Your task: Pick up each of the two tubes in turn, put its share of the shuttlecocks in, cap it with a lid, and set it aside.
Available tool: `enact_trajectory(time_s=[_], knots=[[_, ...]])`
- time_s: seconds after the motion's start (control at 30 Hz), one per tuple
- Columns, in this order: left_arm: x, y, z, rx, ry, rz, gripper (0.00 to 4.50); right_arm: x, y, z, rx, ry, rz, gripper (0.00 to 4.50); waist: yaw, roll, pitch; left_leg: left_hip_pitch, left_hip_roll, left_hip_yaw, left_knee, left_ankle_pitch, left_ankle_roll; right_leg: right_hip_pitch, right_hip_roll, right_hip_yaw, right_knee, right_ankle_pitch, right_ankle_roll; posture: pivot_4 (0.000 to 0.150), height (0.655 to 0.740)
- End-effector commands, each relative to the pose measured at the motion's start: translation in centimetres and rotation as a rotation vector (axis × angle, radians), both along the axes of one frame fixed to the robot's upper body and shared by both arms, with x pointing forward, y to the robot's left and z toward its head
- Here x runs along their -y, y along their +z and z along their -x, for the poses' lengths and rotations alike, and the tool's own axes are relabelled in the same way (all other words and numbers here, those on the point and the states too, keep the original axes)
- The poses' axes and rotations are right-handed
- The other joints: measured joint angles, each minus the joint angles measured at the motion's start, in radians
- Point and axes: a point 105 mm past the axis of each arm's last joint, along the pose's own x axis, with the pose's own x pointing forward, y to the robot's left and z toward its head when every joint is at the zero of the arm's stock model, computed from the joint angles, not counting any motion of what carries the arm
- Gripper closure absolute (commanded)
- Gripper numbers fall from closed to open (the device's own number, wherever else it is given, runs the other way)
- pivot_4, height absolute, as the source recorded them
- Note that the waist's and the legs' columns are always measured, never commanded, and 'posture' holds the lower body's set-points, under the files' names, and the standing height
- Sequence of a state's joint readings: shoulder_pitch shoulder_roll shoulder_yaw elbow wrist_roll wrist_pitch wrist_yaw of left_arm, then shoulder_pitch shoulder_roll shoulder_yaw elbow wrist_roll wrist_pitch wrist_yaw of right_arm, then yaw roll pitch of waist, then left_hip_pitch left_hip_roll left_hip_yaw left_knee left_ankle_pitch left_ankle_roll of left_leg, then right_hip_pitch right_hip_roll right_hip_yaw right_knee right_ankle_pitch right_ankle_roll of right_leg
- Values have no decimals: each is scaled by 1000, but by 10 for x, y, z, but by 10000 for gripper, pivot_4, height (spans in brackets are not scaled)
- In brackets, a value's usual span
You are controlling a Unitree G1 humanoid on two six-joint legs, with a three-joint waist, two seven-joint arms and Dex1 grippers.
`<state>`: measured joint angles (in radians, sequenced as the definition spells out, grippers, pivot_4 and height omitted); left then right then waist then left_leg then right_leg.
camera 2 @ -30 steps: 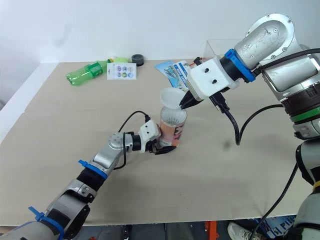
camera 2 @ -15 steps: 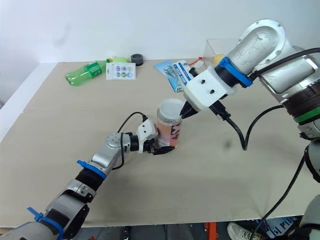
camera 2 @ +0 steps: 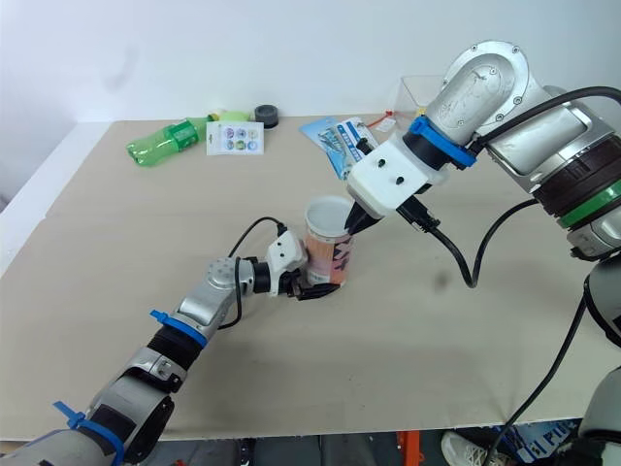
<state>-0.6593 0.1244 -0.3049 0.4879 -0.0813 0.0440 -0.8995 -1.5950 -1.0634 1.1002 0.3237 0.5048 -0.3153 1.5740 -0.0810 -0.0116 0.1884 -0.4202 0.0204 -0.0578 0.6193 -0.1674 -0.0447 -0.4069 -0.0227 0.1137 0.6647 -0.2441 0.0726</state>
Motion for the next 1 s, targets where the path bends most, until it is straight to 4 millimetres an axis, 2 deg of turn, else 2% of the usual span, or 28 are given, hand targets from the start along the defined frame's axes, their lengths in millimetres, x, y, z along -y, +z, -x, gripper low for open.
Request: enact_trajectory(time_s=[0.03, 0.3, 0.4, 0.43, 0.53, 0.67, 0.83, 1.0], knots=[[-10, -25, -1, -72, 51, -60, 8773, -3, 13, 6, 17, 43, 11, 44526, 0, 0, 0, 0, 0, 0, 0, 0, 0, 0, 0, 0, 0, 0, 0, 1500, 7400], [-10, -23, -1, -72, 57, -52, 8773, -1, 11, 2, 15, 23, 34, 44526, 0, 0, 0, 0, 0, 0, 0, 0, 0, 0, 0, 0, 0, 0, 0, 1500, 7400], [-9, -23, -1, -74, 56, -52, 8773, -1, 11, 2, 10, 18, 33, 36069, 0, 0, 0, 0, 0, 0, 0, 0, 0, 0, 0, 0, 0, 0, 0, 1500, 7400], [-10, -24, -1, -75, 55, -51, 8773, -1, 11, 2, 14, 21, 33, 30072, 0, 0, 0, 0, 0, 0, 0, 0, 0, 0, 0, 0, 0, 0, 0, 1500, 7400], [-10, -24, 0, -79, 57, -51, 8773, -2, 13, 2, 18, 27, 21, 17844, 0, 0, 0, 0, 0, 0, 0, 0, 0, 0, 0, 0, 0, 0, 0, 1500, 7400], [-10, -24, 0, -82, 59, -50, 8773, -4, 20, 7, 5, 20, -22, 17844, 0, 0, 0, 0, 0, 0, 0, 0, 0, 0, 0, 0, 0, 0, 0, 1500, 7400], [-11, -24, -1, -82, 61, -48, 8773, -14, 43, 16, -157, -40, -255, 17844, 0, 0, 0, 0, 0, 0, 0, 0, 0, 0, 0, 0, 0, 0, 0, 1500, 7400], [-14, -25, -1, -85, 65, -48, 8773, -7, 59, -2, -329, -185, -559, 17844, 0, -3, -2, 1, 0, 0, 1, 0, 0, 1, 0, 0, 0, 1, -1, 1500, 7400]])
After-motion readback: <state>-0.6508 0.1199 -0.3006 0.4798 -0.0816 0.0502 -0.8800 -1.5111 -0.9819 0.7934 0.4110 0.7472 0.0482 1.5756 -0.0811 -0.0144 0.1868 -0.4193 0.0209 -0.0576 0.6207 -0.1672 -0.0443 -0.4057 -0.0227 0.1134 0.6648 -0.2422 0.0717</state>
